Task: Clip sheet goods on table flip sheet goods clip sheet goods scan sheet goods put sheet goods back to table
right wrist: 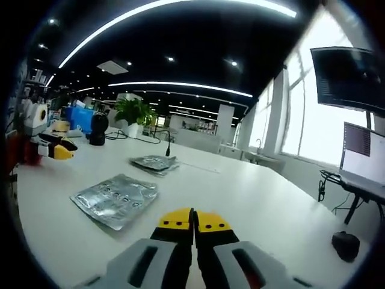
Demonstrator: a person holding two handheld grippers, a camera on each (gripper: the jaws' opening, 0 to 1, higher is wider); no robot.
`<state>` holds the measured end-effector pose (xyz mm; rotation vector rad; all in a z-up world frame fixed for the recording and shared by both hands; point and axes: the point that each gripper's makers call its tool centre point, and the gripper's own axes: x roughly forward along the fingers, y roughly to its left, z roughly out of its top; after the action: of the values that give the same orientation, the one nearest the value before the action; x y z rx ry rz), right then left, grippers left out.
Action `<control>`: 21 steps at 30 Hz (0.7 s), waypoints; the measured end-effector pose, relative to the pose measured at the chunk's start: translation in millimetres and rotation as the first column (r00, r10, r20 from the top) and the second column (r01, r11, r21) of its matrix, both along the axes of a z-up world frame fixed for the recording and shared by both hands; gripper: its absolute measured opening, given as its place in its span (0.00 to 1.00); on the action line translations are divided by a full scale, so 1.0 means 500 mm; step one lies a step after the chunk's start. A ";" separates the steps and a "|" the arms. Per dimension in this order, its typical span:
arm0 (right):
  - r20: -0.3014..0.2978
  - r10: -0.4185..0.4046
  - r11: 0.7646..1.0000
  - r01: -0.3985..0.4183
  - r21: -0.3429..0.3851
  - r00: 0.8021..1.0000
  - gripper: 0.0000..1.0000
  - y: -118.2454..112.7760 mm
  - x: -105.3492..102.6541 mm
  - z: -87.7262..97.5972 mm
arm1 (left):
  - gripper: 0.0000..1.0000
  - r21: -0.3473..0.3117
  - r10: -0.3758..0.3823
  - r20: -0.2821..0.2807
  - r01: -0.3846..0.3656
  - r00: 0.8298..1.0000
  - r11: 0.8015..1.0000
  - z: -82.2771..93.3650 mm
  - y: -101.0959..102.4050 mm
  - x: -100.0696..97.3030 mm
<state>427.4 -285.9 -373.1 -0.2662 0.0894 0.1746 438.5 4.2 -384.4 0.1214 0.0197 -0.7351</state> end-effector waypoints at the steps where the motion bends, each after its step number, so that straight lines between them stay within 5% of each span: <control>1: 0.001 0.002 1.000 -0.002 -0.002 1.000 0.00 0.002 0.001 0.003 | 0.16 -0.001 0.000 -0.001 0.000 1.000 1.000 0.000 0.000 0.000; 21: -0.019 0.120 0.988 -0.121 -0.101 0.993 0.00 0.069 0.034 0.062 | 0.16 0.002 -0.005 0.003 0.005 1.000 1.000 0.000 -0.002 -0.005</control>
<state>444.4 -251.4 -341.9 -0.3724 0.0949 0.2924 435.9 3.1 -384.3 0.1250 0.0173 -0.7401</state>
